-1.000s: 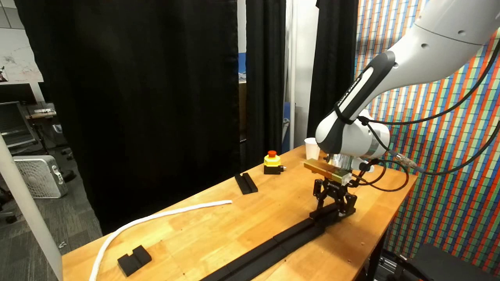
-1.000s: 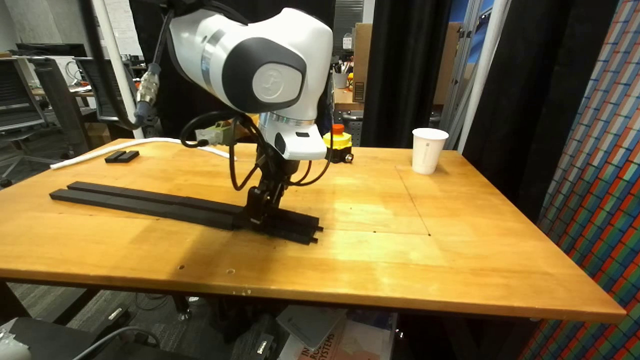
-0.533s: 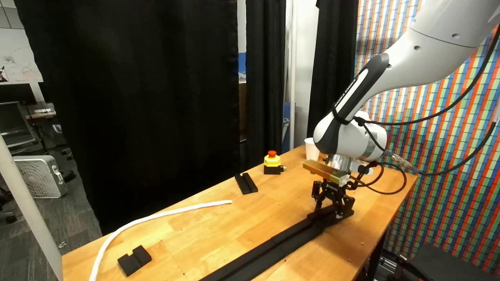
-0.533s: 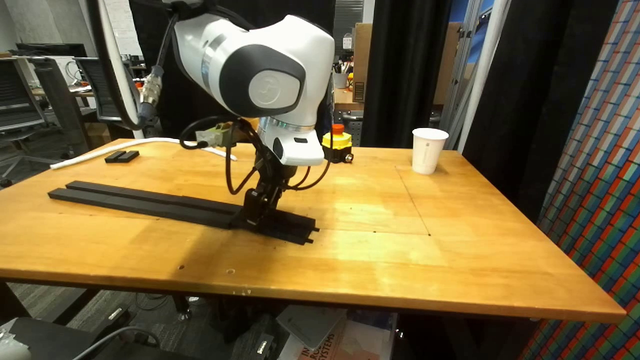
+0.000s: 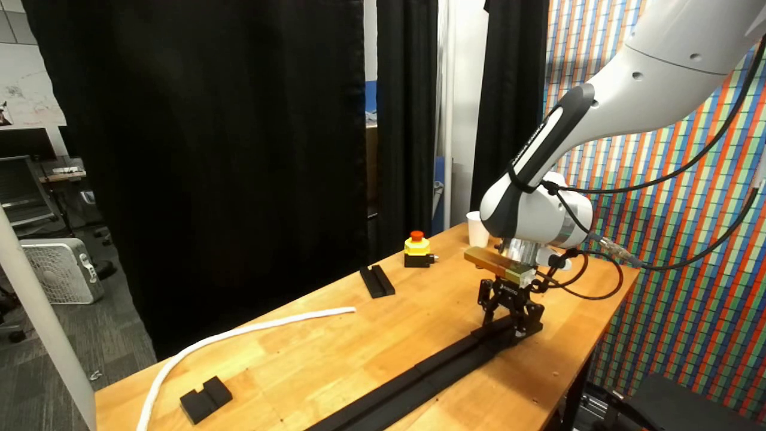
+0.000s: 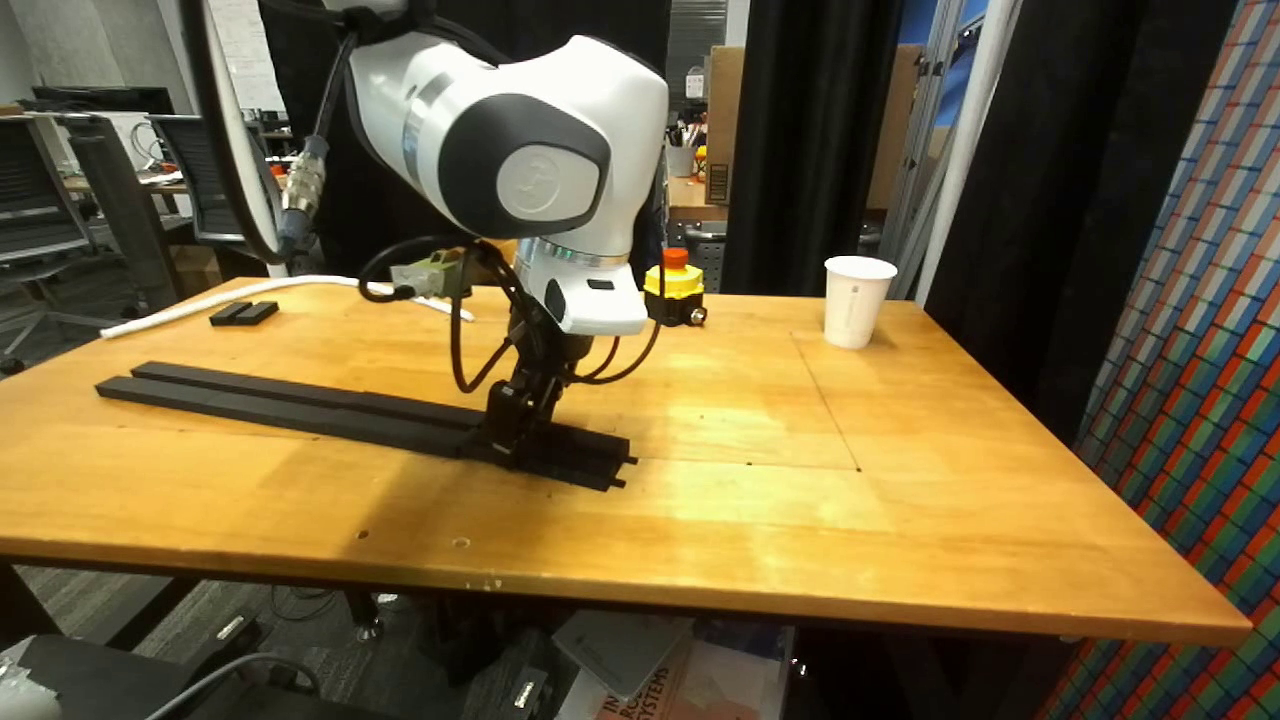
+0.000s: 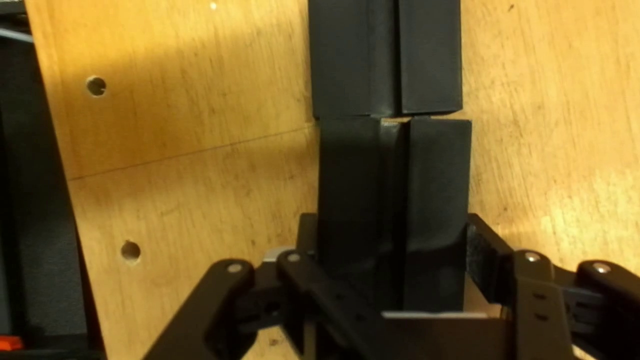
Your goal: Join the four pieces of the black objects together
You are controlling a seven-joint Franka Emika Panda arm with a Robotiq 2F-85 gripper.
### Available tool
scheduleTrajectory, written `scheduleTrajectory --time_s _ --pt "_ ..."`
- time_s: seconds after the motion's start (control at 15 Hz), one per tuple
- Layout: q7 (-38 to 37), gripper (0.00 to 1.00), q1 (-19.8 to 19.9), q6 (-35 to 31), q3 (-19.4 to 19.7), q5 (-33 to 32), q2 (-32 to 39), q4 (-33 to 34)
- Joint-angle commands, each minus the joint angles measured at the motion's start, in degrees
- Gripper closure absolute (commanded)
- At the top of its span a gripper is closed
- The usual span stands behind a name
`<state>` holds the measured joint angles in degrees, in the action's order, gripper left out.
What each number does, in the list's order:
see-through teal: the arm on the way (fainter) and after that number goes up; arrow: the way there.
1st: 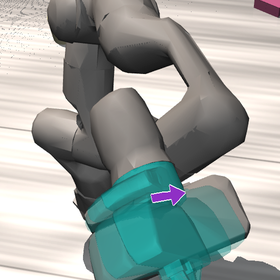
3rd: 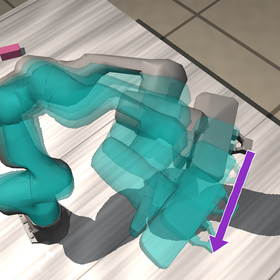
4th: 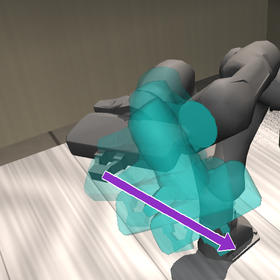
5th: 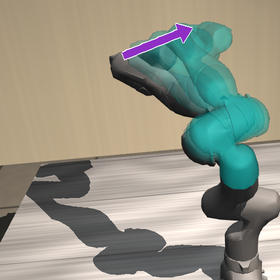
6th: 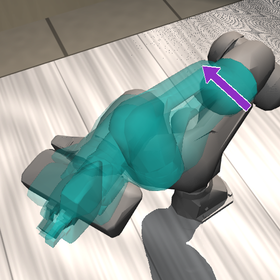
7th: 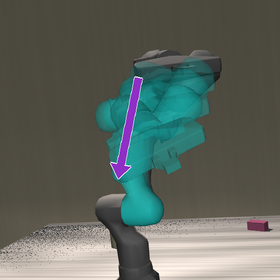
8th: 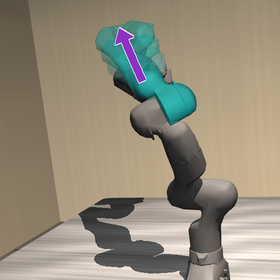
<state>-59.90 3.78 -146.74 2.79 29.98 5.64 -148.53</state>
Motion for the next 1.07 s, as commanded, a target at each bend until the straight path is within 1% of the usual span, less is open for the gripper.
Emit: scheduleTrajectory --time_s 0.0,0.53,0.73,1.0 --pt "1.03 0.54 -0.61 -0.37 -0.33 1.24 0.00 0.13" --pt "4.41 0.54 -1.34 -1.65 -1.35 2.46 0.05 -0.69" --pt "3.90 0.54 -1.87 -3.38 -1.77 2.65 -0.01 -1.33" --pt "3.10 0.54 -2.43 -3.91 -2.08 2.58 0.22 -1.65"
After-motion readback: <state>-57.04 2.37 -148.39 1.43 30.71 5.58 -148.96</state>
